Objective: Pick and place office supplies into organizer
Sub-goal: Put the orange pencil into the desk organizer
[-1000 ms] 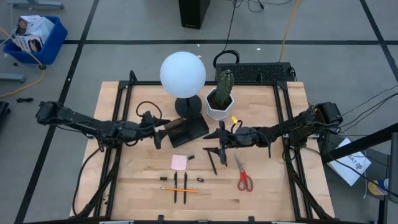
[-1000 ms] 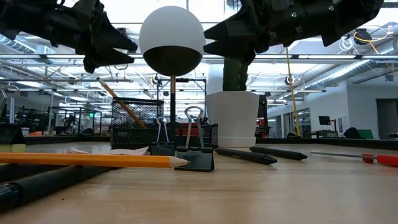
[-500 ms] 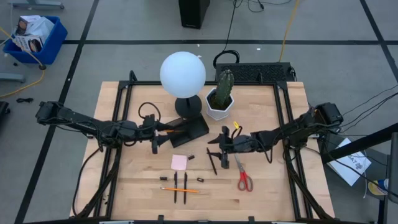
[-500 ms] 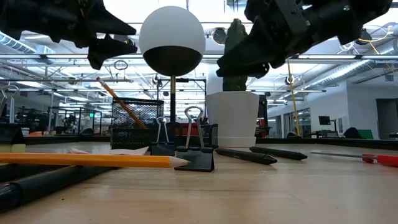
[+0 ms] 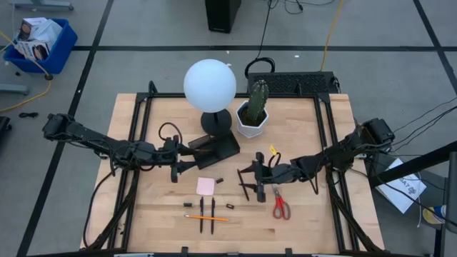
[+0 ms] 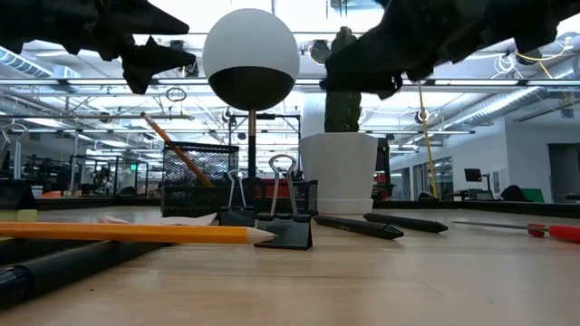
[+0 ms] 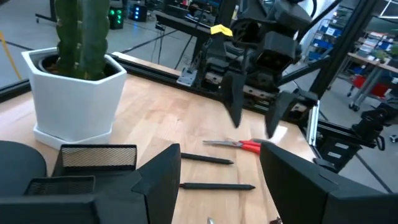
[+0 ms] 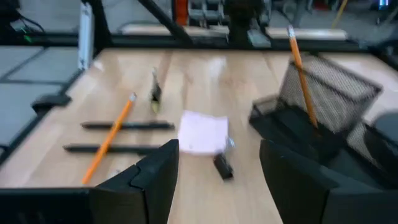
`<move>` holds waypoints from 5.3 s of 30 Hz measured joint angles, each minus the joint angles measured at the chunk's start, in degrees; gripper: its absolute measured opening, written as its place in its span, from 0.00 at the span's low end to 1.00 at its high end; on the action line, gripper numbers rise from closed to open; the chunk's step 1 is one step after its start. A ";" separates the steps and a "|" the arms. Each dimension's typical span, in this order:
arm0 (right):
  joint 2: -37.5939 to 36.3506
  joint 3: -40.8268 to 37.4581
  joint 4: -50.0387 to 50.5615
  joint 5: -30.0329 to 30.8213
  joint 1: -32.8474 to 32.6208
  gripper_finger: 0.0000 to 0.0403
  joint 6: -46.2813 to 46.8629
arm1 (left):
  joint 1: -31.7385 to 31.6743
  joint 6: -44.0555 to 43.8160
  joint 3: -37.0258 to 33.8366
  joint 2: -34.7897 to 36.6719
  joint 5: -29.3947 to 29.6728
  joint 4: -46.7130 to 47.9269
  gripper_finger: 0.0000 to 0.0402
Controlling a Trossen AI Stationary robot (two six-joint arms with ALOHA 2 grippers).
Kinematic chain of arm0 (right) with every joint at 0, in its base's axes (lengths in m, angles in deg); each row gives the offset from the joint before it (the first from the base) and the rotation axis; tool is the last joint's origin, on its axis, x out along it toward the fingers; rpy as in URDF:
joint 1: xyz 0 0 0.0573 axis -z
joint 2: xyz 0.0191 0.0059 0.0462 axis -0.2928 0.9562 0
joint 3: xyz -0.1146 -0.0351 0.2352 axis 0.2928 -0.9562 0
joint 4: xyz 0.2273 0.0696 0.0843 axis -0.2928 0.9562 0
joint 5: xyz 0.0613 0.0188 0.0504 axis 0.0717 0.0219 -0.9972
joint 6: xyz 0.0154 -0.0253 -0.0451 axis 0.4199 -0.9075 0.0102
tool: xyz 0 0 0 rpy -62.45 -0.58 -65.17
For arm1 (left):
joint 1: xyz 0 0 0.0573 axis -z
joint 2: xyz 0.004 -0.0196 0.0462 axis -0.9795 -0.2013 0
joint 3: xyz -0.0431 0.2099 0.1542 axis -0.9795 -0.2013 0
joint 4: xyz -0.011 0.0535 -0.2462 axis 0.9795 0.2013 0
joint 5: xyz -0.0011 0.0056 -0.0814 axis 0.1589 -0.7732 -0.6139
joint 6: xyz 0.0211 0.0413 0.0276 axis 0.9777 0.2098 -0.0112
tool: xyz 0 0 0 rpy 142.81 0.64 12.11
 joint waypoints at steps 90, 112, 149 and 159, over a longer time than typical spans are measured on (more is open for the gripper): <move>38.65 40.22 25.57 -11.62 -6.93 0.04 4.58 | 0.05 -0.87 0.02 0.00 -0.02 -0.83 0.57; 28.52 40.17 30.87 -1.77 -7.09 0.05 0.04 | 0.05 -1.00 0.02 0.00 -0.07 -1.36 0.57; 19.82 40.15 45.12 31.83 -6.10 0.05 -0.53 | 0.05 -0.26 0.00 0.02 -6.26 -8.68 0.57; 16.57 38.19 43.08 33.50 -6.08 0.05 -0.65 | 0.05 -0.80 0.00 -0.06 -4.55 -8.37 0.57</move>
